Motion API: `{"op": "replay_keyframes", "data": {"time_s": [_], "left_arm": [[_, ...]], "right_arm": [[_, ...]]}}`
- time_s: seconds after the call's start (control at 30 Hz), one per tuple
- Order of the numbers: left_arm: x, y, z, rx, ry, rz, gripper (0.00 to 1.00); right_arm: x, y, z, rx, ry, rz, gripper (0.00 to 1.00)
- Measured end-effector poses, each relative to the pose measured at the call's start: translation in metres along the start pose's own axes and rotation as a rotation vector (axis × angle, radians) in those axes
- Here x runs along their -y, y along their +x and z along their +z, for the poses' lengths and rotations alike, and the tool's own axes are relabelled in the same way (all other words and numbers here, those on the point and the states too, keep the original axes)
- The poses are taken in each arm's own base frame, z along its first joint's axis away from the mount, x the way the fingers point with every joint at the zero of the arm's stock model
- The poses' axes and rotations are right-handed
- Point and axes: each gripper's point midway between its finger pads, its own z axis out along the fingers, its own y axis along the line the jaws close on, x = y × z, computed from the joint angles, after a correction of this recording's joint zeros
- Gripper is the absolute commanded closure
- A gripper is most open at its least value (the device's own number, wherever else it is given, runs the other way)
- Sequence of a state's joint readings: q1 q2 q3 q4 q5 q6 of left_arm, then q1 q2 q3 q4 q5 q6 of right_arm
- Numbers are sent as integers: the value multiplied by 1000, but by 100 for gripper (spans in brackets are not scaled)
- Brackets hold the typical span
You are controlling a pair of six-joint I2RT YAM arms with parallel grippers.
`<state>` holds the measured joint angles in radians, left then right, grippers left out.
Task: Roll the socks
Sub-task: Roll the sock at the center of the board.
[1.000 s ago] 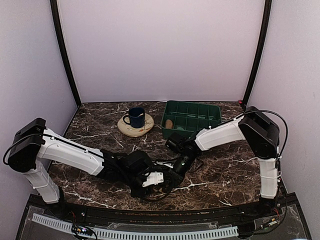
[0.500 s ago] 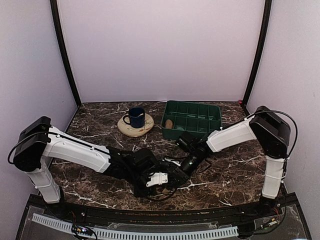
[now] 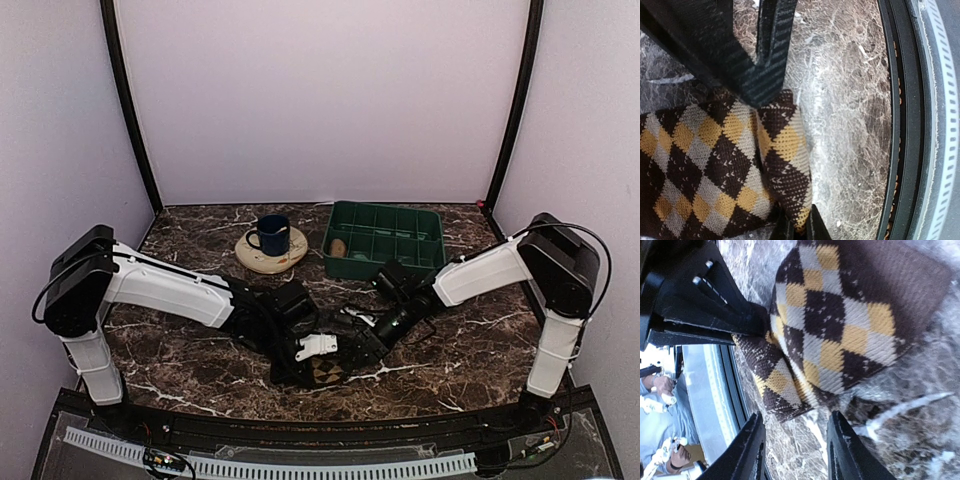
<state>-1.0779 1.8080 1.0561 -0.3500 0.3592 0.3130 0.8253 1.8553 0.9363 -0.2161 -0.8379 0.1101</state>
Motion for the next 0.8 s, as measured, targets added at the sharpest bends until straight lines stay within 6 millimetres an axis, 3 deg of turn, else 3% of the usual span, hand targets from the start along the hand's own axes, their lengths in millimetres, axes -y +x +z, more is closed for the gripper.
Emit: {"op": "replay_keyframes", "data": {"time_s": [0.47, 0.8], "left_arm": [[-6, -1, 0, -12, 206, -172, 100], [-8, 0, -1, -14, 343, -288, 100]], "right_arm": [[20, -1, -15, 111, 115, 24, 62], [29, 2, -44, 259, 298, -11, 63]]}}
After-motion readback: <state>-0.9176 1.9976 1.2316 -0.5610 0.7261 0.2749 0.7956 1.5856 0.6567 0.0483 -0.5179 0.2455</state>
